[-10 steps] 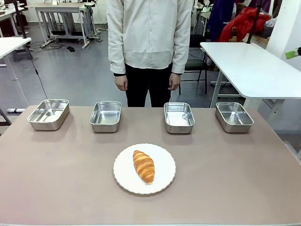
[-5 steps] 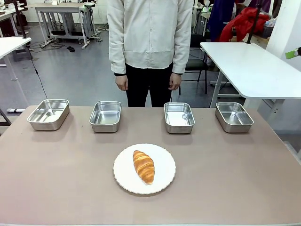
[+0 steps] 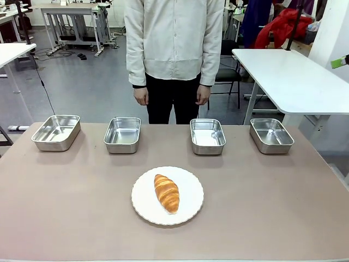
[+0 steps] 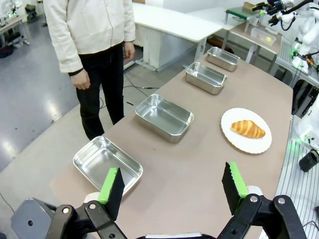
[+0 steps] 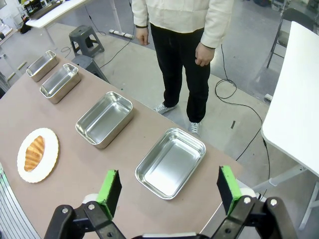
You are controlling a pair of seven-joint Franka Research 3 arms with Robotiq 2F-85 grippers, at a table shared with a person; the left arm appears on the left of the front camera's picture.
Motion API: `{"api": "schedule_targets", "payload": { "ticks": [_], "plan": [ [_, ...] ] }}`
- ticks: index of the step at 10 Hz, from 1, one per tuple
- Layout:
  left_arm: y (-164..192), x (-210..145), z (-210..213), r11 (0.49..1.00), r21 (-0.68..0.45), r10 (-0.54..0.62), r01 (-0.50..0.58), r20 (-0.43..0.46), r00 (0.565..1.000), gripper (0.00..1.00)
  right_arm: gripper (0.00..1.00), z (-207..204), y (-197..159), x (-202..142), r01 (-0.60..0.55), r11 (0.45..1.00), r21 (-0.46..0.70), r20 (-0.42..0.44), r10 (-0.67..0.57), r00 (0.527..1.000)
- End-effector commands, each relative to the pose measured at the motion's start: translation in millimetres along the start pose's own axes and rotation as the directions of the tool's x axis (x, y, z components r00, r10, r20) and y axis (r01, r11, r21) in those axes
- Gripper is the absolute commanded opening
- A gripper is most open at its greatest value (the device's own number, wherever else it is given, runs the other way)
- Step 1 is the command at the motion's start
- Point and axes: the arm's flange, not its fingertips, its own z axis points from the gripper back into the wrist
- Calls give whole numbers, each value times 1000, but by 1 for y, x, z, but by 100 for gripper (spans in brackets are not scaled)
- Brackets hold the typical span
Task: Place the bread in the container.
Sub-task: Place the Butter Roll into the Airtight Container indicated by the human.
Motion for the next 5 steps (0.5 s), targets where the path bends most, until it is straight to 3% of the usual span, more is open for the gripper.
{"api": "schedule_targets", "payload": {
  "ticks": [1,5],
  "plan": [
    [-2,2,1,1000,-5,-7,7,12,1000,100,100,0,-1,1,-3,1000,6,10,3,1000],
    [-2,2,1,1000,-5,-7,7,12,1000,100,100,0,-1,1,-3,1000,6,10,3,1000]
  ]
}}
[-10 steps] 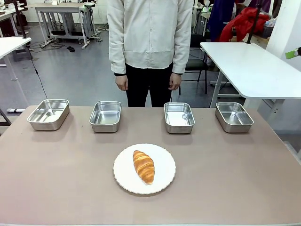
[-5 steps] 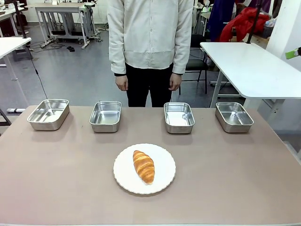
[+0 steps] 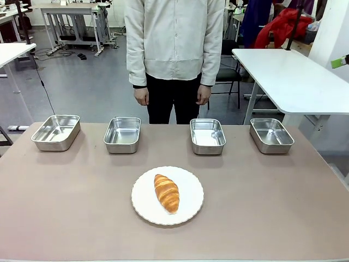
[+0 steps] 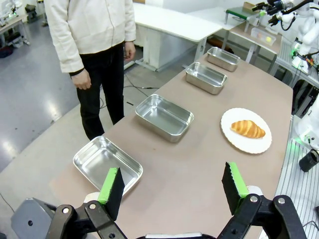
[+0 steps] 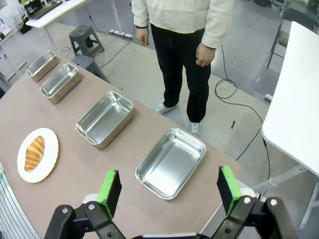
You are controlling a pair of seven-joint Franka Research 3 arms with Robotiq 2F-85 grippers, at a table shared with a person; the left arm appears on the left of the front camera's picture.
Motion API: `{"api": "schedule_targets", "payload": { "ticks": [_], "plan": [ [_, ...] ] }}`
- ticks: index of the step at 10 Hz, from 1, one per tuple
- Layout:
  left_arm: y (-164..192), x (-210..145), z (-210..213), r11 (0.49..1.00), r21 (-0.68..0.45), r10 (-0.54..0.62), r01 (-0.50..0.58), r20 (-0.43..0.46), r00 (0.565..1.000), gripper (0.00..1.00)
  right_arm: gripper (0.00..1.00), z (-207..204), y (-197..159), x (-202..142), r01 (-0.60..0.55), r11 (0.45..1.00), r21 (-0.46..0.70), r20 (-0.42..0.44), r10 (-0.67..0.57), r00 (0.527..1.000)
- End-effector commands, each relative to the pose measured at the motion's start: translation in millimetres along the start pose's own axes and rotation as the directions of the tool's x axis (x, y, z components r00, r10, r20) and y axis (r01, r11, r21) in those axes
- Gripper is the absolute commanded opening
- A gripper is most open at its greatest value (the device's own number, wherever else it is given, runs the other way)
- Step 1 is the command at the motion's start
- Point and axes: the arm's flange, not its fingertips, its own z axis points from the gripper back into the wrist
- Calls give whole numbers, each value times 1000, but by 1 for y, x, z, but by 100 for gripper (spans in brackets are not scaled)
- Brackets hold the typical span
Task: Place the bread in the container.
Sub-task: Place the Butter Roll into the Airtight Container indicated by the human.
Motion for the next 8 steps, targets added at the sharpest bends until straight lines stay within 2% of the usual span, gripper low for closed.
{"api": "schedule_targets", "payload": {
  "ticks": [1,8],
  "plan": [
    [-2,2,1,1000,-5,-7,7,12,1000,100,100,0,-1,1,-3,1000,6,10,3,1000],
    [-2,2,1,1000,-5,-7,7,12,1000,100,100,0,-1,1,-3,1000,6,10,3,1000]
  ]
}}
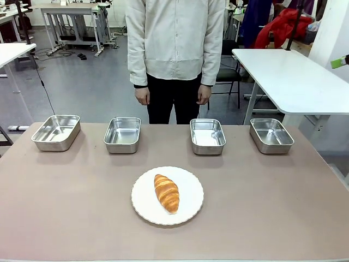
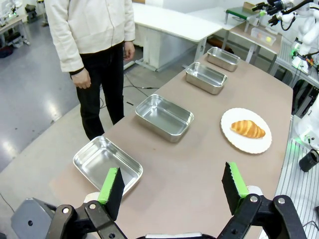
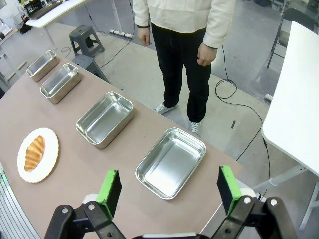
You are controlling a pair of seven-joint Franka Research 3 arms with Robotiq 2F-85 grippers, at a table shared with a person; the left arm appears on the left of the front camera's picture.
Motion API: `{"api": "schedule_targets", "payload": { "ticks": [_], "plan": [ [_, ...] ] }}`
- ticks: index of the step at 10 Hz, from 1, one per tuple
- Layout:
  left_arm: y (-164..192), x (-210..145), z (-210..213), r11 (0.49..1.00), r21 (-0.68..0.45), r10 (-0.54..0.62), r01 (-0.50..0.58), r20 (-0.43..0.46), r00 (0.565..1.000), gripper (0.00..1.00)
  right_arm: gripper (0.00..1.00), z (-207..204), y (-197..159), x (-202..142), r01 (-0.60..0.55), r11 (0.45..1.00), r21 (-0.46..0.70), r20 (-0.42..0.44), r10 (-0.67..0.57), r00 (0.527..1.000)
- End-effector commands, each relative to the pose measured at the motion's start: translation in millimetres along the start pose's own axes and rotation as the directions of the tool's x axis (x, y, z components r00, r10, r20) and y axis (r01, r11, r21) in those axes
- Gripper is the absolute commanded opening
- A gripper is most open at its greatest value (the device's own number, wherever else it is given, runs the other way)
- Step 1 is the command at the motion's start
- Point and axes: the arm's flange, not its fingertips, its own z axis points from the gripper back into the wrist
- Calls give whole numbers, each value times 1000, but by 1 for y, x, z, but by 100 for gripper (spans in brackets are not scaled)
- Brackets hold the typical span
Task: Place the bread in the container.
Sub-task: Place the Butter Roll into the Airtight Container indicated by the human.
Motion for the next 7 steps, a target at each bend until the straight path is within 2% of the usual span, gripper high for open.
{"api": "schedule_targets", "payload": {
  "ticks": [1,7],
  "plan": [
    [-2,2,1,1000,-5,-7,7,12,1000,100,100,0,-1,1,-3,1000,5,10,3,1000],
    [-2,2,1,1000,-5,-7,7,12,1000,100,100,0,-1,1,-3,1000,5,10,3,1000]
  ]
}}
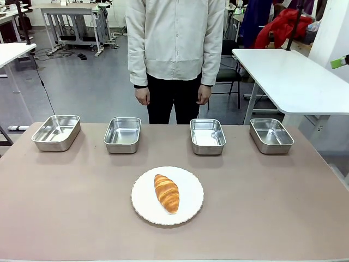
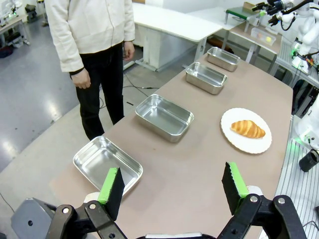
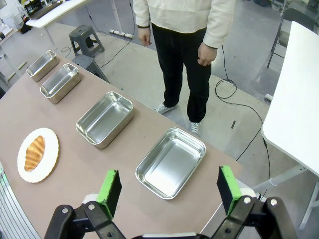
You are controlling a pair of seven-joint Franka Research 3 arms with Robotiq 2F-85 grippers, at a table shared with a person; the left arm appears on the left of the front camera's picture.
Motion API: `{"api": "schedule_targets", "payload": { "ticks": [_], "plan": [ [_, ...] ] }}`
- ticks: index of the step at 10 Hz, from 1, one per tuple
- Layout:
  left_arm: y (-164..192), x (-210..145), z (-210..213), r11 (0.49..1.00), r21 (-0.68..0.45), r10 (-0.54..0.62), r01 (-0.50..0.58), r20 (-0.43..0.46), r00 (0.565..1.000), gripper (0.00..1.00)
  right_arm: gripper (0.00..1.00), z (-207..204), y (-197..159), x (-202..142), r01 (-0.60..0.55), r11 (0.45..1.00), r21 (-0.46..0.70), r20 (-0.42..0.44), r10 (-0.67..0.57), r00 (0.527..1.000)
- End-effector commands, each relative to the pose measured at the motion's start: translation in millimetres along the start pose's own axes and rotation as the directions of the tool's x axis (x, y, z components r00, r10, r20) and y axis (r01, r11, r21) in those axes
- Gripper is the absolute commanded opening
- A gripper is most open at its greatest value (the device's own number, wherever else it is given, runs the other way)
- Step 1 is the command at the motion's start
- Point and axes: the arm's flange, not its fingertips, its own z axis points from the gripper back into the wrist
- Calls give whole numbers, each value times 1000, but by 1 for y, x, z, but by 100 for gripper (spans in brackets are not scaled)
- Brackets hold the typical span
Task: Place the bread in the container.
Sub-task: Place the Butter Roll into the Airtight Container indicated by the human.
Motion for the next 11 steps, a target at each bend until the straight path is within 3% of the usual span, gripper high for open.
{"api": "schedule_targets", "payload": {
  "ticks": [1,11],
  "plan": [
    [-2,2,1,1000,-5,-7,7,12,1000,100,100,0,-1,1,-3,1000,5,10,3,1000],
    [-2,2,1,1000,-5,-7,7,12,1000,100,100,0,-1,1,-3,1000,5,10,3,1000]
  ]
}}
